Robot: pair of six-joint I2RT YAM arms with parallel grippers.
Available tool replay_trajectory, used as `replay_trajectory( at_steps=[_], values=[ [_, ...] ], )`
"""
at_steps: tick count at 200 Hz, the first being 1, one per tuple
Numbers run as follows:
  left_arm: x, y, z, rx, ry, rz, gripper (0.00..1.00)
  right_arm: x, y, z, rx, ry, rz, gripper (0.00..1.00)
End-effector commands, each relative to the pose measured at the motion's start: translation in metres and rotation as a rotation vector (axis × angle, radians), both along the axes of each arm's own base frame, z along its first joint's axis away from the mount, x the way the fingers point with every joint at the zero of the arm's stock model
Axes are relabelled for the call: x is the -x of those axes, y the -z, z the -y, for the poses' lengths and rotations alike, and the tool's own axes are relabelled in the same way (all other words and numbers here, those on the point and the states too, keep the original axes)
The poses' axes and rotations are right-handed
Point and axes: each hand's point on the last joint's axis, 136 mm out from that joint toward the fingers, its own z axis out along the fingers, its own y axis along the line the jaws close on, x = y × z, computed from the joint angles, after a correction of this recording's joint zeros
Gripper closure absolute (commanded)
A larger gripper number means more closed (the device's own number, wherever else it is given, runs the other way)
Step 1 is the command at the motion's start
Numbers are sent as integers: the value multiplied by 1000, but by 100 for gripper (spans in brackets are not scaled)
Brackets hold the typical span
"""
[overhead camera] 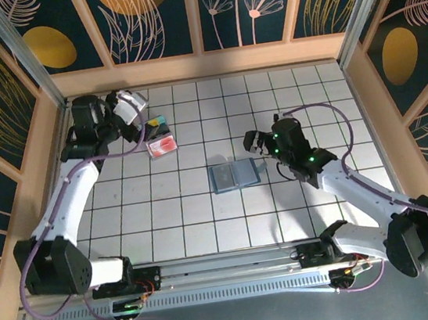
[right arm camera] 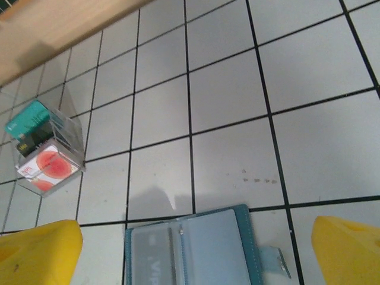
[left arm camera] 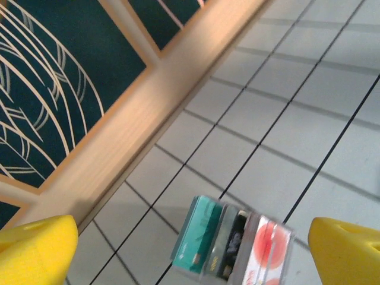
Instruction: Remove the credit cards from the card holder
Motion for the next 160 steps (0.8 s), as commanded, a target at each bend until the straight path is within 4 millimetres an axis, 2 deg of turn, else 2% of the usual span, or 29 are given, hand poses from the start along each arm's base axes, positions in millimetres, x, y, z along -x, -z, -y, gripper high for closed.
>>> replay_trajectory(
  at_steps=[1,30,65,68,83,108,134,160],
  values=[
    [15,-44,10,205,22,84,1,-1,-2,-5,63,-2,2,1],
    [29,-58,7,377,-47,35,1,6,12,-21,129,-56,-38,6],
    [32,-56,-6,496,-212,-15,1,18,26,-47,212,-149,-85,27],
    [32,-45,-6,496,-232,-37,1,19,28,-49,219,-155,-91,30],
    [37,-34,-2,499,-283,-68,1,24,35,-61,245,-194,-111,37],
    [47,-25,8,548,-298,-115,1,34,49,-78,275,-242,-148,42],
    [54,-18,14,585,-329,-131,1,42,64,-92,306,-293,-182,53],
    [55,4,16,640,-357,-185,1,49,78,-105,338,-334,-210,63]
  ],
)
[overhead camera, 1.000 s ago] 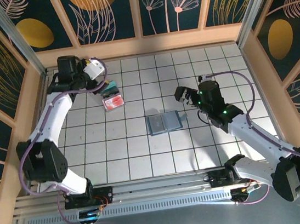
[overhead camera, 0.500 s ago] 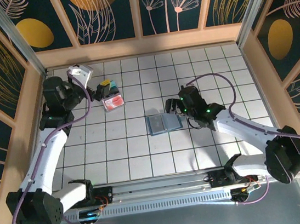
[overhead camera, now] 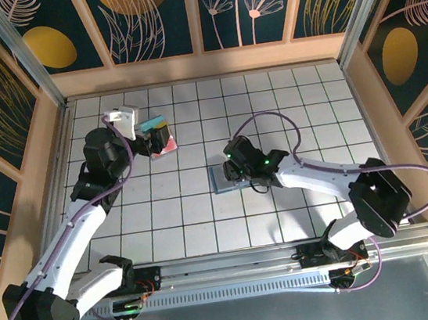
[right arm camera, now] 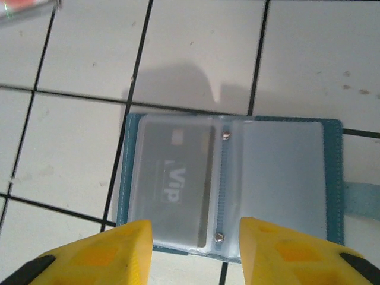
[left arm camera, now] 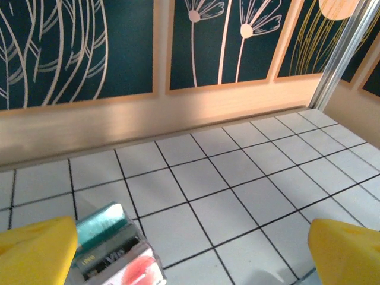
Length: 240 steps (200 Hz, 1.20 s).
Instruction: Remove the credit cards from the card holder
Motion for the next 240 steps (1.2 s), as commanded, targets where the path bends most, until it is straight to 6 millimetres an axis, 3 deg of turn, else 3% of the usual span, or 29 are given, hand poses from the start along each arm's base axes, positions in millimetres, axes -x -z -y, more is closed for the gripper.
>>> replay_trajectory(
  at_steps=[1,41,68,88,123,177,240],
  values=[
    [-1,9,-6,102,-70,-28,1,3,3,-12,33,-28,-10,63],
    [-4,46,-7,144,-121,-115,1,7,19,-26,124,-74,-26,63],
    [-5,60,1,114,-135,-138,1,6,29,-32,163,-96,-47,62],
    [-5,65,13,92,-131,-127,1,7,37,-34,181,-103,-62,60],
    [-11,64,13,101,-189,-105,1,5,47,-37,196,-110,-76,52],
    [-19,71,-11,129,-350,-121,1,3,57,-44,206,-131,-90,45],
    [-22,82,-17,114,-400,-153,1,7,69,-38,213,-119,-121,47]
  ],
)
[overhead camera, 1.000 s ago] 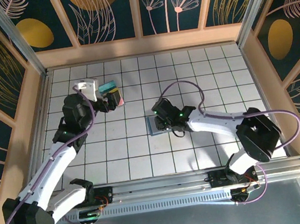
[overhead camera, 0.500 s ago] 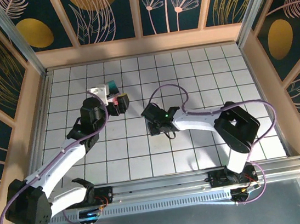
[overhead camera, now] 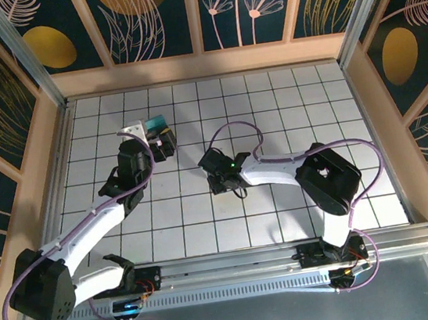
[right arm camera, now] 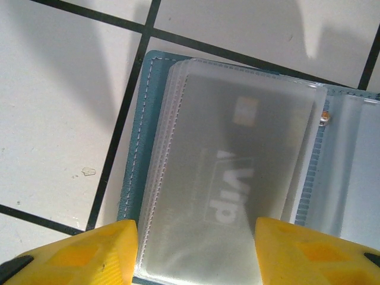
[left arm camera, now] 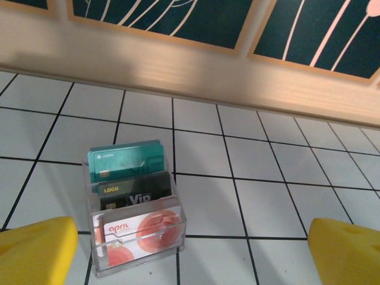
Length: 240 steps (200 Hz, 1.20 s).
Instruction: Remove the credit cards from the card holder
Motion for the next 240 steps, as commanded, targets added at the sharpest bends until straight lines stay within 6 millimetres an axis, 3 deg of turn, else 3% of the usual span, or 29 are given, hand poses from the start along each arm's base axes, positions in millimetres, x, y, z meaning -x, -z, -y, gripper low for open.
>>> replay_trajectory(
  at_steps=[1,100,158,240],
  values=[
    [-2,-3,-5,15,-40,5,1,1,6,2,9,6,-14,47],
    [-5,-3,-4,1,-43,-4,1,4,13,8,-25,19,-48,66],
    [-6,-5,-6,-13,-48,-2,1,-7,-9,8,-78,32,6,84],
    [-4,-6,-8,-31,-51,-3,1,-18,-25,18,-121,78,37,82]
  ],
)
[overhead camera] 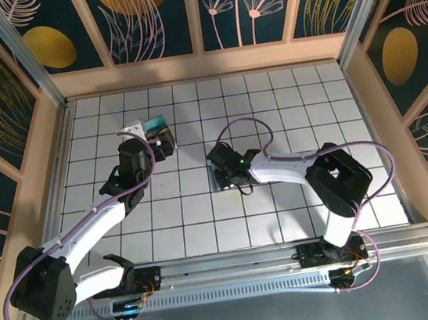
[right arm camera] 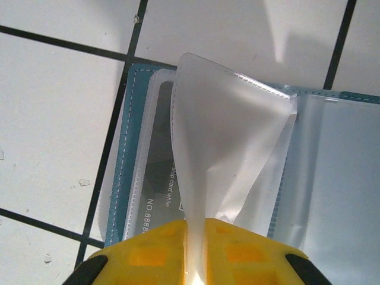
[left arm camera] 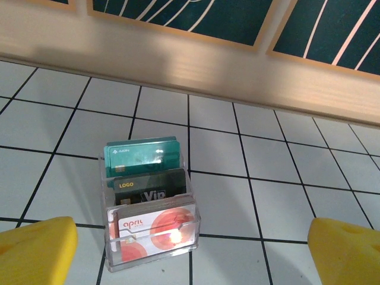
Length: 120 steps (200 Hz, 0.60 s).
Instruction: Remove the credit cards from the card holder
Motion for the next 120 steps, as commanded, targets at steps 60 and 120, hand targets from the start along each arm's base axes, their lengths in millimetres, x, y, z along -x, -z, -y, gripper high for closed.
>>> replay_trajectory(
  at_steps=[60,120],
  values=[
    [-3,-15,2,-31,14,17,1,-12,-17,16,-69,68,31,78],
    [-2,-8,10,-52,61,-14,1,-18,-19,32,-109,116,26,76]
  ],
)
